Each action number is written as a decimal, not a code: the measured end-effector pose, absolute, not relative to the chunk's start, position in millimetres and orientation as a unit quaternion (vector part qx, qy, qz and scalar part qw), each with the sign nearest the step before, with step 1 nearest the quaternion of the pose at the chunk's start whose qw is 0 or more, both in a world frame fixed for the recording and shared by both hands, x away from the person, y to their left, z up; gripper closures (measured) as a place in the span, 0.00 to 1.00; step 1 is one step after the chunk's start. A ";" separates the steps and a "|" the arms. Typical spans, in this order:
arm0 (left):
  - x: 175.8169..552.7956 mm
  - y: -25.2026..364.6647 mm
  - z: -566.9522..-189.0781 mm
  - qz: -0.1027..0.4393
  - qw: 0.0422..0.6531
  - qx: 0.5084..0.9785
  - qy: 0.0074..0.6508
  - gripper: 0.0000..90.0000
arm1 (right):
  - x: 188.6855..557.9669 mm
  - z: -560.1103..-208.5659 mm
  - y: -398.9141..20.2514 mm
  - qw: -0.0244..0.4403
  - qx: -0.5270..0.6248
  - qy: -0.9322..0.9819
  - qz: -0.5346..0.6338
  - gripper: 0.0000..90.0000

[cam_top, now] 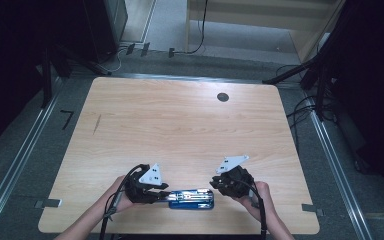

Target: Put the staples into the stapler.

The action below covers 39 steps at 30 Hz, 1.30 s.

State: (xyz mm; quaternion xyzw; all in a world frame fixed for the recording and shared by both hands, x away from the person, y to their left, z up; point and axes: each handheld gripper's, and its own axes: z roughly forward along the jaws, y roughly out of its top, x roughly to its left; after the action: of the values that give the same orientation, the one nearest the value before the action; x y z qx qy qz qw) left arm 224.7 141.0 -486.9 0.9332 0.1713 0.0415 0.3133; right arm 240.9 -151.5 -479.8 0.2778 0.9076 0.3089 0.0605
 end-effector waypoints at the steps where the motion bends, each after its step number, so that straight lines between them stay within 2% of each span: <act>1: 224.7 141.1 -487.0 0.041 0.314 0.933 0.172 0.81 | 241.1 -479.7 -150.4 0.057 0.275 0.908 0.311 0.88; 39: 222.3 143.0 -489.0 0.042 0.325 0.926 0.190 0.81 | 240.6 -483.6 -111.2 -0.004 0.138 0.930 0.340 0.88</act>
State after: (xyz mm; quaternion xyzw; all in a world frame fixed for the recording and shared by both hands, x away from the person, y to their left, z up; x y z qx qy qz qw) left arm 222.3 143.0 -489.0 0.9257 0.1896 0.0417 0.3247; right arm 240.6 -111.2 -483.6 0.1383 0.9303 0.3398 -0.0036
